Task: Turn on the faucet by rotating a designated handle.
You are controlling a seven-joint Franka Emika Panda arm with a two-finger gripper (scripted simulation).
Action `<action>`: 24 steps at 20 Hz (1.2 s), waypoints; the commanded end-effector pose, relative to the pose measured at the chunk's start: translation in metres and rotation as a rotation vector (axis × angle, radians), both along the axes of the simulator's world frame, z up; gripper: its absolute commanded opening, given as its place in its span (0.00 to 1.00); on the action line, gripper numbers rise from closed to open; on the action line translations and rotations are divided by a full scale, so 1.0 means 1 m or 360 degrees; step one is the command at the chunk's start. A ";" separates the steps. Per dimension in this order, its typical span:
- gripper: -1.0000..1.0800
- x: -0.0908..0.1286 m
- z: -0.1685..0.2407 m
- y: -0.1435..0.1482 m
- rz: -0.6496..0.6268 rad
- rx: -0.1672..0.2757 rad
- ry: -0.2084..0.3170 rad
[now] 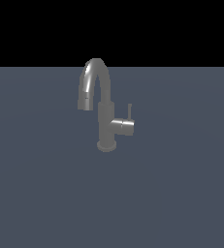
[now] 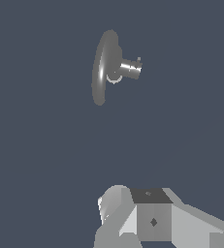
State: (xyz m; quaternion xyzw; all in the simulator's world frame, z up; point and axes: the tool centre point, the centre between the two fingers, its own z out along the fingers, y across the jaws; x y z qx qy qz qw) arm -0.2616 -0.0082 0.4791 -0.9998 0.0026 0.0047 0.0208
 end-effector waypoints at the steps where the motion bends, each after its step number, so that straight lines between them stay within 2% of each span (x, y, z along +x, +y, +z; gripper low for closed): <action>1: 0.00 0.000 0.000 0.000 0.0000 0.0000 0.0000; 7: 0.00 0.005 -0.001 0.000 -0.0023 0.0022 0.0018; 13: 0.00 0.020 -0.004 0.000 -0.0094 0.0090 0.0074; 18: 0.00 0.040 -0.009 -0.001 -0.0192 0.0183 0.0151; 24: 0.00 0.073 -0.020 -0.005 -0.0354 0.0338 0.0279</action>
